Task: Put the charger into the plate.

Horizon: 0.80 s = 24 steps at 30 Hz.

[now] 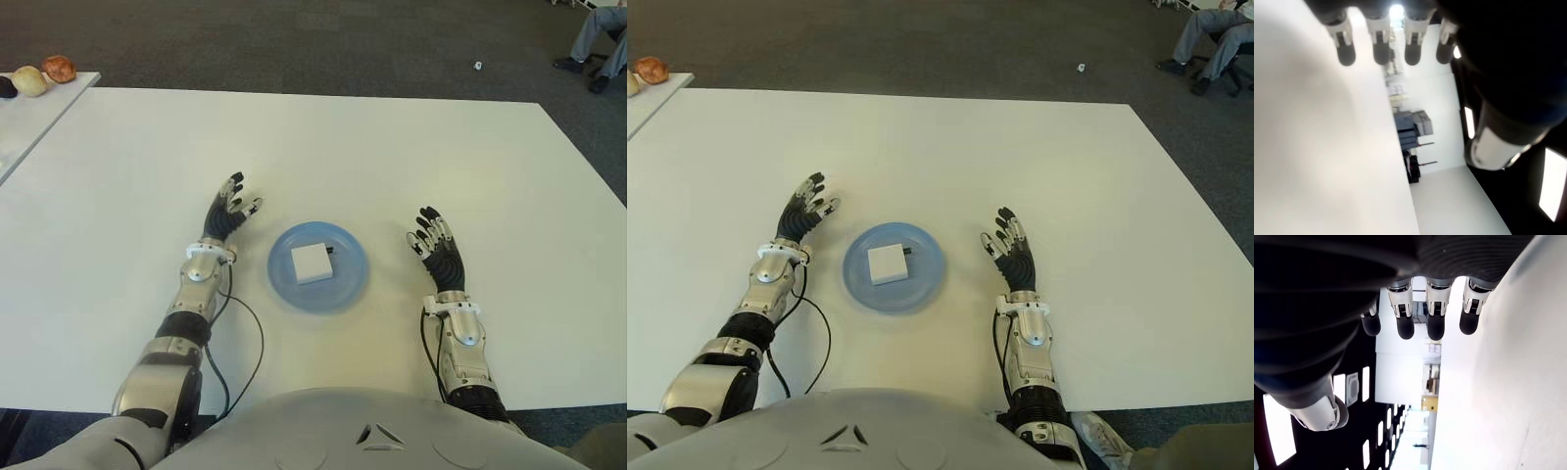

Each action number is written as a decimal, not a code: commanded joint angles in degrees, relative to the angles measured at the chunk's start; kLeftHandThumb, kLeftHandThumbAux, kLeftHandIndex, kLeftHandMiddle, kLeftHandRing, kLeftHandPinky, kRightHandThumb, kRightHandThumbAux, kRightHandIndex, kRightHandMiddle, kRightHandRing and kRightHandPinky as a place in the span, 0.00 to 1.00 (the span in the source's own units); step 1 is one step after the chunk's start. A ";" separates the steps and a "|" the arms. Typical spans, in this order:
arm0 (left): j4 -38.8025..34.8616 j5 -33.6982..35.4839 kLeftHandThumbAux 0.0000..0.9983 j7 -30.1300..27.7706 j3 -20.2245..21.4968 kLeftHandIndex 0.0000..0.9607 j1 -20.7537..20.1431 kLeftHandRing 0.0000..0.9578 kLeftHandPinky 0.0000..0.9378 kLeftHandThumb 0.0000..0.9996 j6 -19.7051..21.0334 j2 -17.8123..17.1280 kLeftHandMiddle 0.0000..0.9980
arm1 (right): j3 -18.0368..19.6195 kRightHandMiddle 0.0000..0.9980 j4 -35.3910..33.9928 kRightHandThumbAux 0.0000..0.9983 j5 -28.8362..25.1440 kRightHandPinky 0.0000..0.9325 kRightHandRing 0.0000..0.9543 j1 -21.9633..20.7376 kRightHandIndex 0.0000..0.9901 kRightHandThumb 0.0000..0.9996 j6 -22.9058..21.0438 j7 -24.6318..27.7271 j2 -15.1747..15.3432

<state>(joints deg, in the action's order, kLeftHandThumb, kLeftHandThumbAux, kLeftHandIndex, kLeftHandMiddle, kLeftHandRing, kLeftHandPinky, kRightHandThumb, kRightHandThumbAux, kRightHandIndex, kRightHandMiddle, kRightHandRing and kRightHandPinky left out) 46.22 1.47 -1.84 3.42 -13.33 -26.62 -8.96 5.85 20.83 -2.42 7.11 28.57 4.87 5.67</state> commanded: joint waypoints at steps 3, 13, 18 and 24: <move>-2.35 2.20 0.71 0.39 1.56 0.00 2.01 0.00 0.02 0.10 4.95 2.97 0.00 | 0.34 0.11 2.20 0.64 -0.83 0.09 0.09 0.92 0.05 0.01 -1.21 0.29 -0.54; -2.64 4.12 0.69 -0.09 3.42 0.01 3.50 0.01 0.04 0.09 4.92 5.77 0.02 | 0.42 0.10 2.43 0.64 -0.84 0.09 0.08 0.64 0.05 0.00 -1.27 0.60 -0.43; -2.63 4.08 0.67 0.51 3.57 0.01 4.48 0.01 0.04 0.08 4.37 6.75 0.03 | 0.42 0.10 1.68 0.64 -0.52 0.08 0.08 0.68 0.05 0.00 -2.21 0.22 -0.43; -3.48 4.24 0.66 0.58 3.69 0.01 6.87 0.02 0.03 0.06 3.54 7.95 0.03 | 0.20 0.08 0.31 0.65 0.54 0.06 0.06 0.92 0.04 0.00 -4.06 -0.96 -0.36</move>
<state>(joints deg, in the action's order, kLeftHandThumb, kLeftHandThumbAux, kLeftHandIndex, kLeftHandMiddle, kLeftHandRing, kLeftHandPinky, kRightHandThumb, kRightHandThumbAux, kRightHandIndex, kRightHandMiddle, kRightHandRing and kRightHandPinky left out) 40.84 5.57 -1.83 6.94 -8.85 -25.42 -1.59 6.06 20.15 -2.17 6.74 26.31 4.09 5.64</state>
